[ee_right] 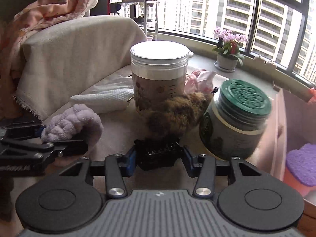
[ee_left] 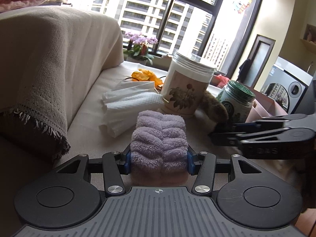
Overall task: Organize soft objects
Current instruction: 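Grasp the lavender fluffy towel roll with the left gripper, then carry the towel roll into the pink box and release it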
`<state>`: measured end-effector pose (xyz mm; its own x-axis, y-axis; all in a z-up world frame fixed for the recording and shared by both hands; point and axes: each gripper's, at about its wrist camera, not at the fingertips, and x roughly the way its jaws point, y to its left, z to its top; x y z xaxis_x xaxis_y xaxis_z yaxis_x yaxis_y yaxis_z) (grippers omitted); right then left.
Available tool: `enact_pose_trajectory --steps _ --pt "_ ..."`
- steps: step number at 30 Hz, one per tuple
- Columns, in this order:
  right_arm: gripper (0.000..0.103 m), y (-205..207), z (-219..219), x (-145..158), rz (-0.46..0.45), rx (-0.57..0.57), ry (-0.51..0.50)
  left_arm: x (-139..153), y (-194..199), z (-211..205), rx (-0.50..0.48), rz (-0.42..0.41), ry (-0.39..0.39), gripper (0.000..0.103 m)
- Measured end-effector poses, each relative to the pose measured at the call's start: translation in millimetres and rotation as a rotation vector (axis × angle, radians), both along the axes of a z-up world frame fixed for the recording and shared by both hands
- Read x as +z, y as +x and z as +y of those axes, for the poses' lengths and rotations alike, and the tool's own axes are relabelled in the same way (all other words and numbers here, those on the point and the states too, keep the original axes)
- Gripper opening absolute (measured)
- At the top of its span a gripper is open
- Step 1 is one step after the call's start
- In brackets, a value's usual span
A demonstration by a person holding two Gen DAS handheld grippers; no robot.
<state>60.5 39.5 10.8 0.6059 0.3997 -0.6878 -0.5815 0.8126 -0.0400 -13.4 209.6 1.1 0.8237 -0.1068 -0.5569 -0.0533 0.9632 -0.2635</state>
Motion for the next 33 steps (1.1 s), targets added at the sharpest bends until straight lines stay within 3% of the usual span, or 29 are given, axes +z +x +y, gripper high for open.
enact_pose_trajectory --steps 3,7,12,18,21,26,33 --pt "0.046 -17.2 -18.1 9.5 -0.009 -0.014 0.009 3.2 -0.7 -8.1 -0.006 0.011 0.022 0.054" --pt "0.046 -43.1 -57.7 23.4 -0.046 -0.073 0.015 14.1 -5.0 -37.2 -0.087 0.017 0.033 0.054" --pt "0.046 -75.9 -123.4 34.7 -0.077 -0.21 0.002 38.4 -10.0 -102.1 -0.27 0.009 0.073 0.054" --pt "0.046 -115.6 -193.0 37.5 -0.075 -0.377 -0.021 54.1 -16.4 -180.5 -0.505 0.07 0.082 0.054" --pt "0.046 -133.9 -221.1 40.2 -0.081 -0.438 -0.007 62.1 -21.4 -209.3 -0.573 0.084 0.117 0.054" --pt "0.046 -156.7 -253.3 59.4 -0.162 -0.497 0.008 95.2 -23.0 -234.5 -0.599 0.034 0.187 0.054" --pt "0.046 -166.0 -267.3 122.4 -0.376 -0.493 0.04 181.5 3.7 -241.9 -0.559 -0.135 0.187 0.054"
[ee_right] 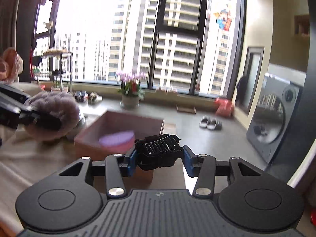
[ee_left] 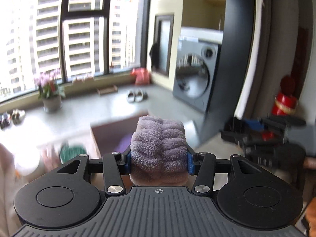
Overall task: Organize soft objects
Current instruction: 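Carry the towel roll into the pink box and release it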
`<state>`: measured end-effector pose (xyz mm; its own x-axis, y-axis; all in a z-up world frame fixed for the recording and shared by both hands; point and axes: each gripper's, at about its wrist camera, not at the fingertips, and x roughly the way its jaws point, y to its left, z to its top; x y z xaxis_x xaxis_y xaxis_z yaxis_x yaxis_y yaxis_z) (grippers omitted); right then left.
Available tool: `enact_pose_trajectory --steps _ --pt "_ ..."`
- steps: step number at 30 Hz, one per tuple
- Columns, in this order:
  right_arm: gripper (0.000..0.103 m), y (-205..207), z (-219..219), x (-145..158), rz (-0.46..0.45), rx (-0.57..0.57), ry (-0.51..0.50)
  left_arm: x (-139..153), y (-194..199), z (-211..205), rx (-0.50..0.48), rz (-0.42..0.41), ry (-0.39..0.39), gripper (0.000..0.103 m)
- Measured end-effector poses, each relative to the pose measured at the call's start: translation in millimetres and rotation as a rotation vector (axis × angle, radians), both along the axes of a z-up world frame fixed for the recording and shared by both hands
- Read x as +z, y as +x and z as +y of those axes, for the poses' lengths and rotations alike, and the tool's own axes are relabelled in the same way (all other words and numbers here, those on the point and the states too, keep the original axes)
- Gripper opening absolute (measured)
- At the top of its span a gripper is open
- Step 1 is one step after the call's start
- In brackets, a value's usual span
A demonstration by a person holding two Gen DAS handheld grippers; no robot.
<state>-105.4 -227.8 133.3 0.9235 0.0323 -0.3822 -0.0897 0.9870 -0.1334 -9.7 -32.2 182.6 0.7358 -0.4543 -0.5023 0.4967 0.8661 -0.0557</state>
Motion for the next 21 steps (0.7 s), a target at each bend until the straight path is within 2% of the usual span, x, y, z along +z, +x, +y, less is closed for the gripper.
enact_pose_trajectory --steps 5,9,12,13,14,16,18,20,21 --pt "0.046 23.1 2.9 29.0 -0.084 0.013 0.018 36.7 52.4 -6.6 -0.062 0.043 -0.096 0.055" --pt "0.046 61.1 14.0 29.2 -0.076 0.054 0.015 32.9 93.3 -12.8 -0.077 0.027 -0.131 0.056" --pt "0.051 95.6 27.8 4.3 -0.044 0.093 -0.004 -3.4 134.4 -5.7 -0.092 0.099 -0.223 0.058" --pt "0.062 108.5 32.3 -6.6 -0.018 0.116 -0.003 -23.9 150.4 -5.3 -0.076 0.157 -0.212 0.058" --pt "0.07 122.0 39.6 -20.0 0.023 0.122 0.0 -46.1 167.0 -9.8 -0.041 0.217 -0.156 0.056" --pt "0.071 144.5 49.1 -44.3 0.122 0.101 0.009 -85.4 185.0 -14.8 0.021 0.264 -0.058 0.055" --pt "0.071 154.6 53.8 -63.2 0.195 0.101 0.018 -109.0 195.1 -8.0 0.031 0.307 -0.106 0.055" --pt "0.071 153.3 55.1 -73.5 0.205 0.101 0.008 -119.1 196.4 2.5 0.045 0.316 -0.158 0.055" --pt "0.071 152.6 54.7 -76.4 0.206 0.093 -0.003 -120.1 195.7 4.7 0.054 0.303 -0.153 0.055"
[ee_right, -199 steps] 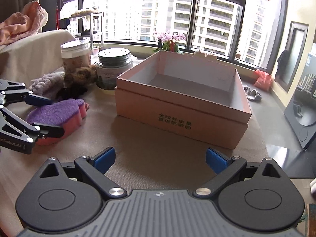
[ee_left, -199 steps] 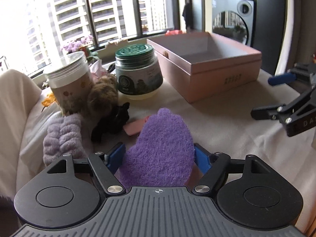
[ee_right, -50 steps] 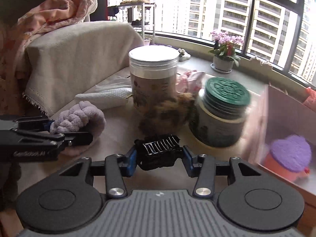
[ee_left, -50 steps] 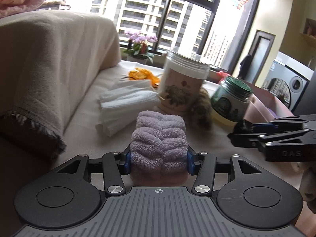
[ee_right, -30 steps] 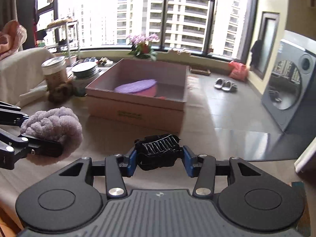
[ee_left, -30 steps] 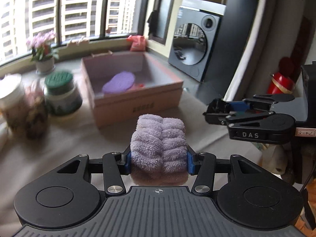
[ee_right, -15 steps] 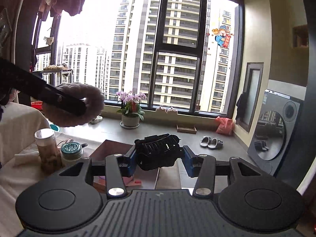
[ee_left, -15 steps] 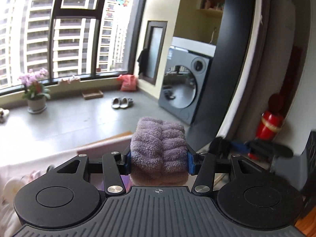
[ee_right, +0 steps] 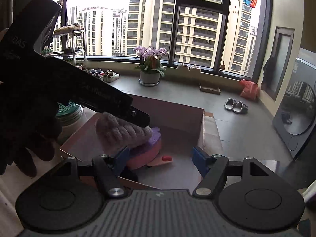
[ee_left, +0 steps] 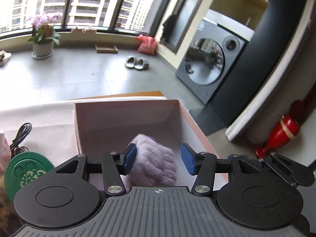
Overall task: Organize soft objects
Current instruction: 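Carry the towel roll into the pink box and release it, then grasp the white folded cloth with the left gripper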
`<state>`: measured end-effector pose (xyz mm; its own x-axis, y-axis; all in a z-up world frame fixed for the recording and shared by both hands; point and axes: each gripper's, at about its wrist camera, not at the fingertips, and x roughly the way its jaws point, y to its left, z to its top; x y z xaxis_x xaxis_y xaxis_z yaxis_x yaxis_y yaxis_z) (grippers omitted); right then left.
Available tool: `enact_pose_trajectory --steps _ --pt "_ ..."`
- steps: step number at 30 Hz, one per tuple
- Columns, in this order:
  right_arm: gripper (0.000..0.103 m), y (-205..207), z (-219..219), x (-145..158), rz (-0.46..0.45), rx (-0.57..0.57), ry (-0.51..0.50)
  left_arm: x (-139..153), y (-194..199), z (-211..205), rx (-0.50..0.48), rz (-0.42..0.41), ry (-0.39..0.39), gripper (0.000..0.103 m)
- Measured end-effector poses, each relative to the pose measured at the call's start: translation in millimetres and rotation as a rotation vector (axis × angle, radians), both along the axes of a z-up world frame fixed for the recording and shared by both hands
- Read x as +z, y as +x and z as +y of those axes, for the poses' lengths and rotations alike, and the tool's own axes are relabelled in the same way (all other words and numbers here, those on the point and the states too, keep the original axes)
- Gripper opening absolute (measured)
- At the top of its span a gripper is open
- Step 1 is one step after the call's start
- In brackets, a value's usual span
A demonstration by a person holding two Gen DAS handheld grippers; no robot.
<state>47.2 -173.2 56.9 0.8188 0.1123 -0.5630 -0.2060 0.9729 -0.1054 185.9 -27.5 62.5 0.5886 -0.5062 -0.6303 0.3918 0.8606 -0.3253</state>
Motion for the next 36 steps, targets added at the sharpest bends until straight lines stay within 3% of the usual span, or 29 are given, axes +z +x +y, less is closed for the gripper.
enact_pose_trajectory --steps 2,4,7,9,11,15,22,25,27,32,36 --pt "0.071 2.2 -0.5 -3.3 0.018 -0.019 -0.006 2.4 -6.0 0.3 0.01 -0.053 0.052 0.055" --pt "0.071 3.3 -2.5 -4.5 0.035 -0.033 0.013 14.1 -17.8 4.3 0.042 -0.159 0.077 0.055" --pt "0.071 0.4 -2.5 -1.1 0.029 -0.041 0.025 31.6 -36.3 16.1 0.074 -0.235 0.035 0.055" --pt "0.072 -2.7 -4.0 3.6 0.021 -0.046 0.026 38.3 -42.7 24.2 0.047 -0.218 -0.03 0.055" --pt "0.072 -6.6 -4.0 6.7 0.019 -0.048 0.035 41.4 -54.9 29.8 0.04 -0.212 -0.047 0.055" --pt "0.075 -20.4 -1.5 8.3 0.022 -0.041 0.055 35.1 -88.5 57.6 0.088 -0.235 0.012 0.055" --pt "0.075 -42.4 15.1 -5.2 0.042 -0.034 0.068 -11.6 -161.1 116.4 0.202 -0.209 0.12 0.055" --pt "0.075 -50.6 29.1 -14.3 0.039 -0.019 0.088 -24.8 -180.2 149.8 0.277 -0.237 0.17 0.055" --pt "0.075 -53.7 40.9 -19.1 0.036 0.013 0.096 -29.4 -183.2 171.4 0.329 -0.245 0.226 0.055" --pt "0.075 -50.2 71.4 -33.5 0.071 0.079 0.115 -38.0 -163.3 217.6 0.439 -0.209 0.275 0.055" --pt "0.075 -45.6 86.7 -44.1 0.083 0.117 0.109 -47.0 -133.9 231.2 0.458 -0.188 0.336 0.055"
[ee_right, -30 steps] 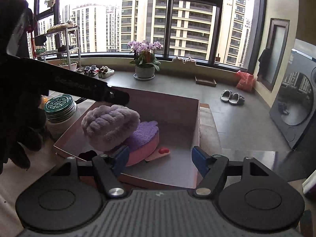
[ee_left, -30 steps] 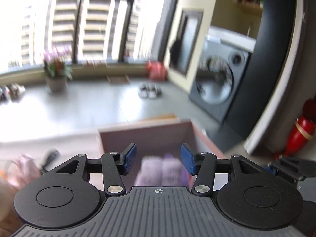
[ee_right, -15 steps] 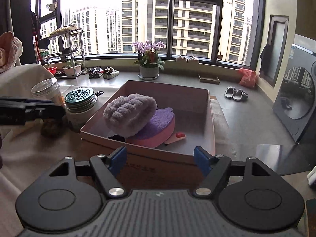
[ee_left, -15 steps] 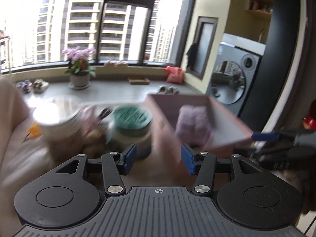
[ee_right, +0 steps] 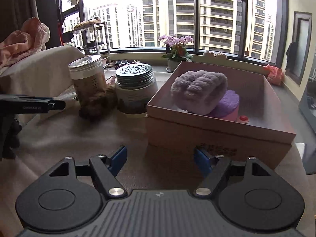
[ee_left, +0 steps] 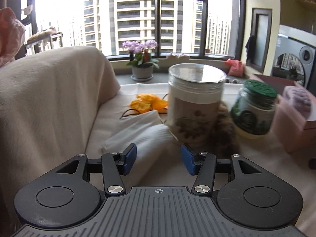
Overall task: Organize soft objects
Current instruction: 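Grasp the white folded cloth with the left gripper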
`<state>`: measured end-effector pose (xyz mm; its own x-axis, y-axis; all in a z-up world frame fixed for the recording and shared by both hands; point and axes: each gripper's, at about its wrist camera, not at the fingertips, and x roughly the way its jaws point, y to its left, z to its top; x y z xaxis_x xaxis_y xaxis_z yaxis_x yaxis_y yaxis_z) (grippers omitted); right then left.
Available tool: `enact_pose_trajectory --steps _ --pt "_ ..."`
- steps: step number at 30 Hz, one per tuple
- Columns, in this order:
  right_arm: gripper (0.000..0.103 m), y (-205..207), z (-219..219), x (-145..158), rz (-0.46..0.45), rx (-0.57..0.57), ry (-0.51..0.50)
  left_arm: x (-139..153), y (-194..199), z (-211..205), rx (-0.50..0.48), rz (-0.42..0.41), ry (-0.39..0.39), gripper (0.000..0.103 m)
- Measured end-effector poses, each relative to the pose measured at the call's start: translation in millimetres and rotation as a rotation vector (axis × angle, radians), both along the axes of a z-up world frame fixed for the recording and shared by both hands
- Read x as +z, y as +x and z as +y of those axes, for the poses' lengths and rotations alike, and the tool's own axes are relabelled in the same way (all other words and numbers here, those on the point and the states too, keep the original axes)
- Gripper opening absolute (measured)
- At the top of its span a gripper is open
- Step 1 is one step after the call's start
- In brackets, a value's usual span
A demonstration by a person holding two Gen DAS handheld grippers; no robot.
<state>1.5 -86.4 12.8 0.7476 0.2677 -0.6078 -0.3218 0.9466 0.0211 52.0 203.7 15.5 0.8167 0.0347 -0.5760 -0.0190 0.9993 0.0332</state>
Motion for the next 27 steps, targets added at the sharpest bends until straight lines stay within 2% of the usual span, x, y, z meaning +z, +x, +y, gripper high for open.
enact_pose_trajectory --steps 3,5,8,11,12,15,19,24,27 --pt "0.075 -1.9 6.0 -6.3 -0.022 0.029 -0.02 -7.4 25.5 2.0 0.023 0.042 0.03 0.055" --pt "0.075 -1.1 7.7 -10.7 -0.024 0.032 -0.017 -11.4 35.7 7.6 0.042 0.059 0.014 0.059" --pt "0.075 3.7 5.6 -18.7 0.01 0.022 0.004 -11.9 40.5 10.3 0.042 0.043 -0.026 0.053" --pt "0.076 11.2 2.5 -21.2 0.046 0.007 0.029 -13.1 38.5 6.4 0.032 0.029 -0.005 0.048" --pt "0.077 11.8 1.8 -21.2 0.047 0.004 0.034 -12.8 36.2 5.0 0.029 0.026 0.004 0.041" --pt "0.08 11.8 4.1 -22.5 0.046 0.008 0.019 -11.5 32.6 4.6 0.03 0.021 -0.004 0.034" --pt "0.085 12.0 9.0 -24.0 0.049 0.024 -0.012 -11.1 28.5 7.8 0.038 0.018 -0.028 0.031" --pt "0.091 12.3 16.4 -24.9 0.052 0.044 -0.053 -10.0 25.8 -0.4 0.031 0.016 0.03 0.029" --pt "0.095 13.3 17.8 -25.2 0.06 0.059 -0.053 -9.8 25.2 -0.3 0.026 0.014 0.027 0.027"
